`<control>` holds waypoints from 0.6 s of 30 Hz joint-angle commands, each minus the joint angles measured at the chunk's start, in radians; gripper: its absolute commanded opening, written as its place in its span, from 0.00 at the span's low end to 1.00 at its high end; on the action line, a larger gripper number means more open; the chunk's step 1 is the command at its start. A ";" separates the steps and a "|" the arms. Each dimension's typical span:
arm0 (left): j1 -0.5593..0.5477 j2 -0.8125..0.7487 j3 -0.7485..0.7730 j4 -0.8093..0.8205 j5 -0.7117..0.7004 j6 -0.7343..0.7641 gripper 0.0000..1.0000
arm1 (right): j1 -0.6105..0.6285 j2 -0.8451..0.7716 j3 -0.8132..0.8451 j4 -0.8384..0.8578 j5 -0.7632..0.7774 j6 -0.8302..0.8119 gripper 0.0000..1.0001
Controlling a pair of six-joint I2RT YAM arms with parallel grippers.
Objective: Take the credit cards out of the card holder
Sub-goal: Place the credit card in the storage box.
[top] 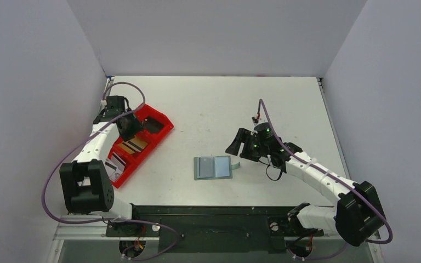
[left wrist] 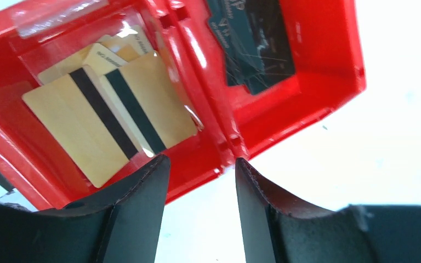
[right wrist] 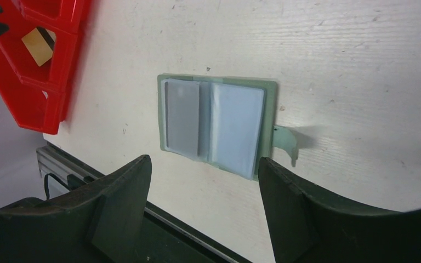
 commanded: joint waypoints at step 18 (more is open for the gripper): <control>-0.363 -0.236 -0.123 0.102 0.276 -0.066 0.46 | 0.389 0.401 0.324 -0.096 0.459 0.038 0.62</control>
